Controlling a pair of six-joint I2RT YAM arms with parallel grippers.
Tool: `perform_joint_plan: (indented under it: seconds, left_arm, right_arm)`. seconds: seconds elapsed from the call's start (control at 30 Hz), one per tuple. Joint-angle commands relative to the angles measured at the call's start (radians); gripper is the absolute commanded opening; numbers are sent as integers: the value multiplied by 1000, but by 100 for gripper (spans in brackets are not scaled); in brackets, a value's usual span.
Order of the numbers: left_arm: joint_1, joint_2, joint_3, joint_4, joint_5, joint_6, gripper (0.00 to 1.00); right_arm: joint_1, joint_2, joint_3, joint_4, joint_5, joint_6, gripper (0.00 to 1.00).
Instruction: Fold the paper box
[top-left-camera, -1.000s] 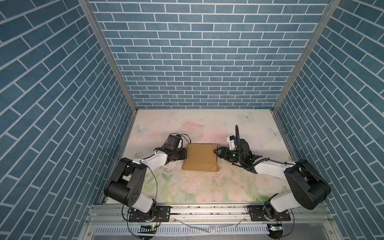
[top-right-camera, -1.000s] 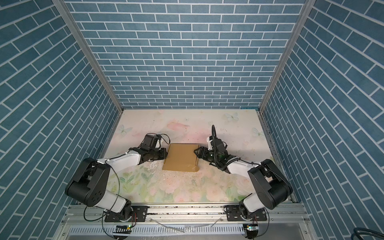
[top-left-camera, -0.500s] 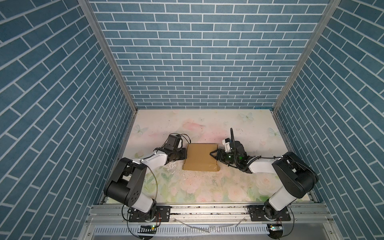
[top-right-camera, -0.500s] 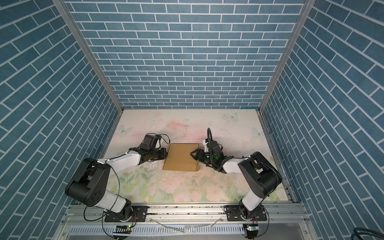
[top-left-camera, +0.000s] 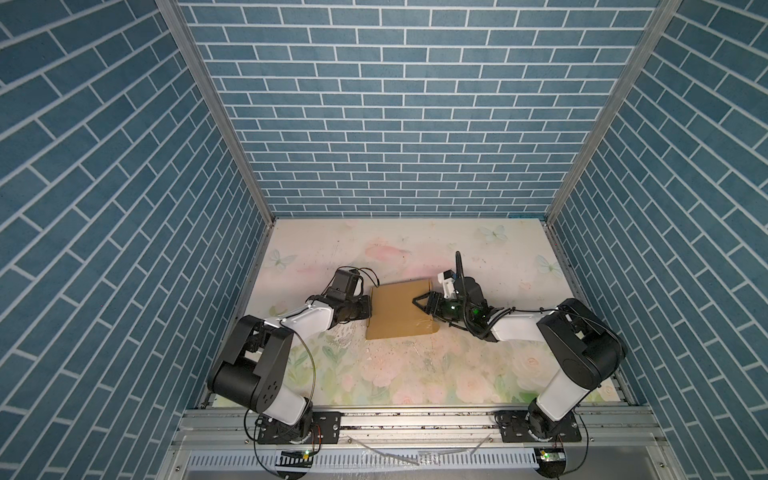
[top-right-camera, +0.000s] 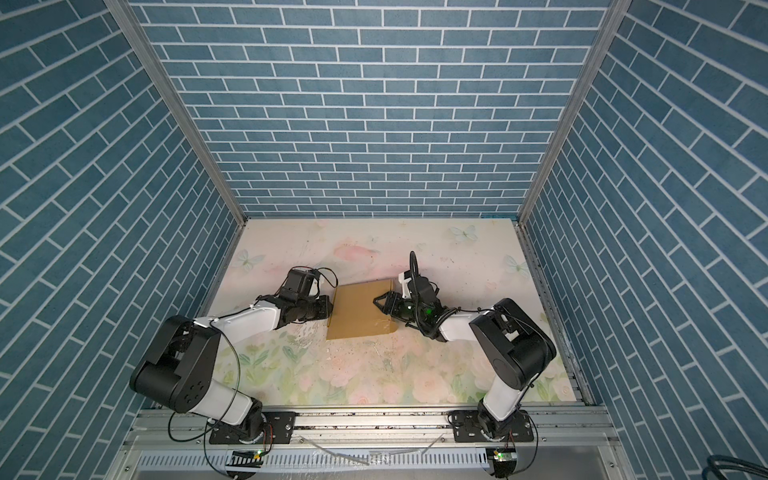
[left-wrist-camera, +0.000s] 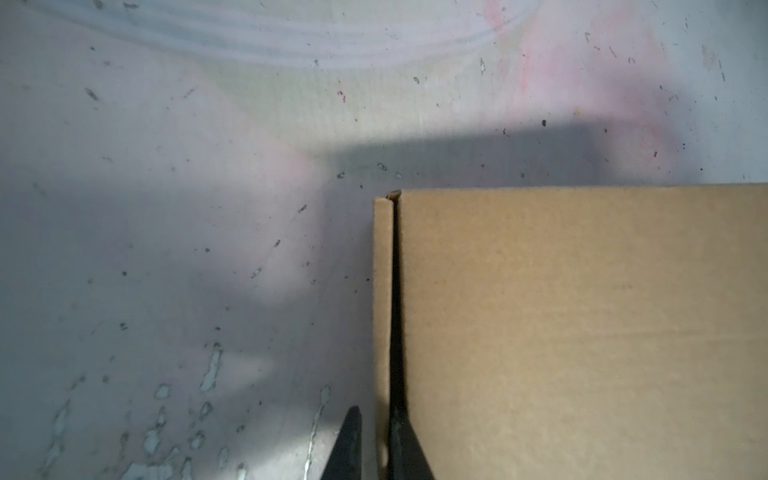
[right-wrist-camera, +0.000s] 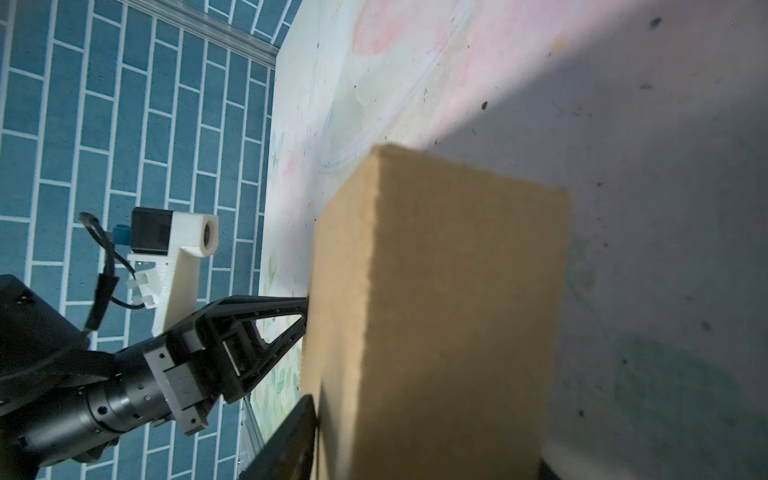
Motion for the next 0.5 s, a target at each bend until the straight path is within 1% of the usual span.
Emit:
perform_joint_plan:
  seconds: [0.0, 0.1, 0.2, 0.43, 0.47]
  left_arm:
    - [-6, 3, 4, -29, 29, -3, 18]
    - [-7, -13, 26, -62, 16, 0, 22]
    - [-4, -42, 60, -107, -10, 10, 29]
    - [38, -107, 187, -220, -34, 44, 43]
    - [46, -117, 210, -239, -35, 51, 46]
  right_arm:
    - [22, 31, 39, 69, -23, 41, 55]
    - [22, 33, 43, 75, -23, 44, 50]
    - [22, 23, 45, 65, -26, 44, 47]
    - [13, -19, 59, 4, -20, 25, 44]
    - [9, -29, 59, -1, -20, 24, 43]
